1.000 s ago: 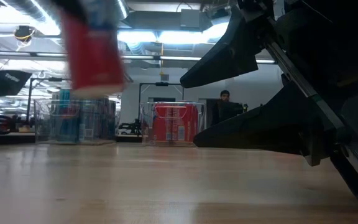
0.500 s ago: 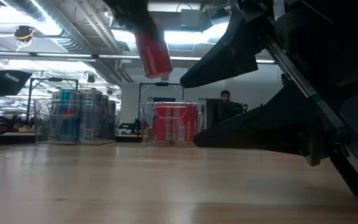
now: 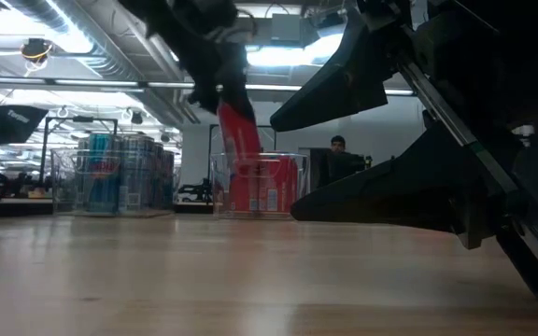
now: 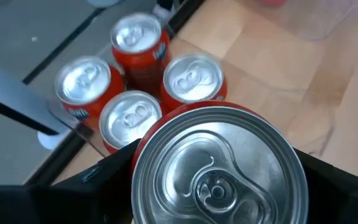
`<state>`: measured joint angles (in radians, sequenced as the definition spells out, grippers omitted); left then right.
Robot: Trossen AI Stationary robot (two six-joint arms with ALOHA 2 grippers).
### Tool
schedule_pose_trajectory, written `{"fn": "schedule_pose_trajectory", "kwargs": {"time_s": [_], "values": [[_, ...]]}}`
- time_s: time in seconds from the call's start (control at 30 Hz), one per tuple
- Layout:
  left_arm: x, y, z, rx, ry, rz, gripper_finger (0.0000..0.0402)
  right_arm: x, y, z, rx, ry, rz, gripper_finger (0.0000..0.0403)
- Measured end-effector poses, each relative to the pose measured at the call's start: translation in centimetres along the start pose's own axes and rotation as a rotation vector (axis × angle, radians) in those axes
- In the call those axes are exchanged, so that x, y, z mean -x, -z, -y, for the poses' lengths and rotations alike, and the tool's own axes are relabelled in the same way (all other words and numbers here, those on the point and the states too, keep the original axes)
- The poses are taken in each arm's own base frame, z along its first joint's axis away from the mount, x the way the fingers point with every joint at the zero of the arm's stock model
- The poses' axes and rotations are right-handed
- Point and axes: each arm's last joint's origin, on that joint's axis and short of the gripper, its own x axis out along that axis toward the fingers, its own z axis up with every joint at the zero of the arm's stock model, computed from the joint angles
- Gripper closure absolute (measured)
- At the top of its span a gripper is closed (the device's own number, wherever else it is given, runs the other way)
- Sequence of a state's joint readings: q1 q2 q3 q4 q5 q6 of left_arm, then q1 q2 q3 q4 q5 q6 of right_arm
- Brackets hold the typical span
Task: Sort soda cans
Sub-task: Put the red soda can into the center transparent bin
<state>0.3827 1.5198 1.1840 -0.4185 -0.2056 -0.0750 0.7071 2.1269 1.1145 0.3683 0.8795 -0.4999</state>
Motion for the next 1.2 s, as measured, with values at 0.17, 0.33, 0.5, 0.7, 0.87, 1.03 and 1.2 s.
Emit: {"fn": "schedule_pose_trajectory", "kwargs": {"time_s": [0.17,0.33,0.5,0.7,0.87,1.03,1.2], "values": [[-2.3,0.5,-0.4,0.009,-0.012,-0.044,0.011,0.0,0.0,0.0,0.002,0.0,-0.001,0.0093],[-3.9,1.4,-0.1,0.0,-0.01,-0.11,0.011,0.0,0.0,0.0,0.003,-0.001,-0.002,0.0093],[-5.7,2.5,0.1,-0.007,0.006,-0.188,0.011,0.0,0.0,0.0,0.004,-0.001,-0.002,0.0093],[-7.3,3.2,0.4,-0.032,0.009,-0.228,0.011,0.0,0.0,0.0,0.005,-0.001,-0.002,0.0093],[-7.5,3.3,0.4,-0.02,0.003,-0.228,0.0094,0.0,0.0,0.0,0.005,-0.001,-0.002,0.0093],[-7.3,3.2,0.2,-0.038,-0.009,-0.234,0.0048,0.0,0.0,0.0,0.005,-0.001,-0.002,0.0093],[-6.4,2.4,0.1,-0.079,-0.004,-0.23,0.0027,0.0,0.0,0.0,0.005,-0.001,-0.002,0.0093]]}}
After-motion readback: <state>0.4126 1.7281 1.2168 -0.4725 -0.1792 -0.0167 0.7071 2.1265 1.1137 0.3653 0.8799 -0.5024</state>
